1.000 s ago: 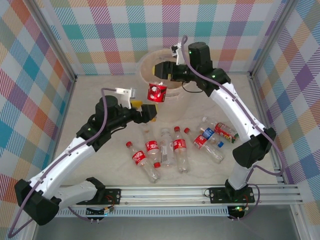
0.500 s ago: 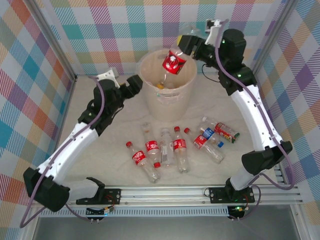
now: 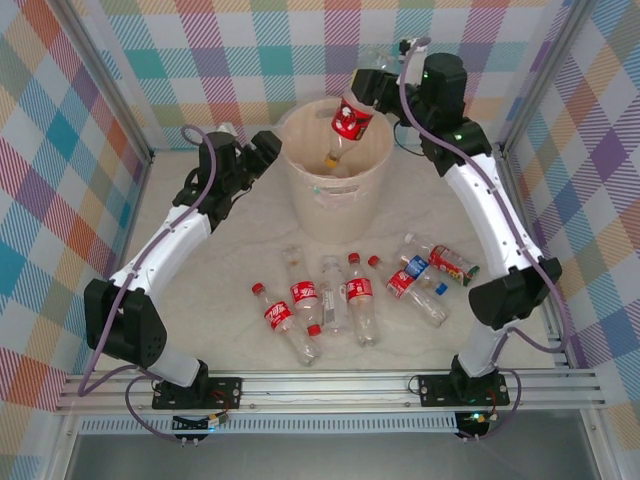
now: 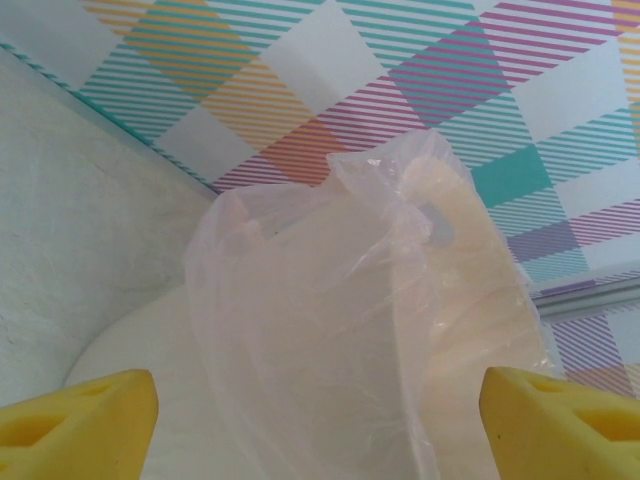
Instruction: Put the plastic bottles in the bin
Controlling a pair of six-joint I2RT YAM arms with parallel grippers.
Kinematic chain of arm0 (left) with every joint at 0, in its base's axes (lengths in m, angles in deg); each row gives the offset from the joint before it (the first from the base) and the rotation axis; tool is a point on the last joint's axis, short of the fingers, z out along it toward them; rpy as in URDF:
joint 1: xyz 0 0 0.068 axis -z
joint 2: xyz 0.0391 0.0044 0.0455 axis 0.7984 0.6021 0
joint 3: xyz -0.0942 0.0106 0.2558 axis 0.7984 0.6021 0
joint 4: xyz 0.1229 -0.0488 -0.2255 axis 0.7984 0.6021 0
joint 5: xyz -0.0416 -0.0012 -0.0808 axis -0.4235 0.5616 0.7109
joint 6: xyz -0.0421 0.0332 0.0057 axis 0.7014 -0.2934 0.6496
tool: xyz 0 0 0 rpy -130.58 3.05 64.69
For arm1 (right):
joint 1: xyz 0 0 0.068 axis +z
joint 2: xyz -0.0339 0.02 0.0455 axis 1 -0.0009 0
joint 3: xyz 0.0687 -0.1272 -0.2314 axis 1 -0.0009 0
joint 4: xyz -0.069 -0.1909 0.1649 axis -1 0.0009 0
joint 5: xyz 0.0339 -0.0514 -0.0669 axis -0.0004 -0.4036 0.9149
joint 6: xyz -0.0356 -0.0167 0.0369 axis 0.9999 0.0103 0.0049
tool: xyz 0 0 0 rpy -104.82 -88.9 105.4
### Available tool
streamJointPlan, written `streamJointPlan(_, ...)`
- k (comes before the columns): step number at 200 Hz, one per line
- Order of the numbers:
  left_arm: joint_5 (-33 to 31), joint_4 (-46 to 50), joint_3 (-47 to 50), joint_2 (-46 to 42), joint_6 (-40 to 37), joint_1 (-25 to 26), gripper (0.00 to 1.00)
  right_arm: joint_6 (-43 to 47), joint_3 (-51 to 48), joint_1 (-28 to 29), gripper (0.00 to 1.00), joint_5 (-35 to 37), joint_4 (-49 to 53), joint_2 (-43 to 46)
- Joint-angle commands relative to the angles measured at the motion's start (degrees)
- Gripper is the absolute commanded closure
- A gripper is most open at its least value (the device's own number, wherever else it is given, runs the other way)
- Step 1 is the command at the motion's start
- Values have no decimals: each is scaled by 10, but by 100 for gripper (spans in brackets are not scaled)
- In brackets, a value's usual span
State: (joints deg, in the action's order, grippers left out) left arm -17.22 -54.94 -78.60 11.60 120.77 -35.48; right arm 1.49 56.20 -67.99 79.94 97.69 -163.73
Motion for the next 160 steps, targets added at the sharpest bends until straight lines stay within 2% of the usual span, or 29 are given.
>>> streamJointPlan(1,25,35,-30,14,-10,10,18,60,58,15,44,6,64,-29)
streamJointPlan(18,29,77,-52,26,-31,17,21,85,95,24,43,11,115,-56)
streamJointPlan(58,21,83,-45,28,-38,28,27,120,96,44,42,16,165,-78)
streamJointPlan(160,37,83,-60,60,-29,42,35,117,57,62,39,48,198,-114)
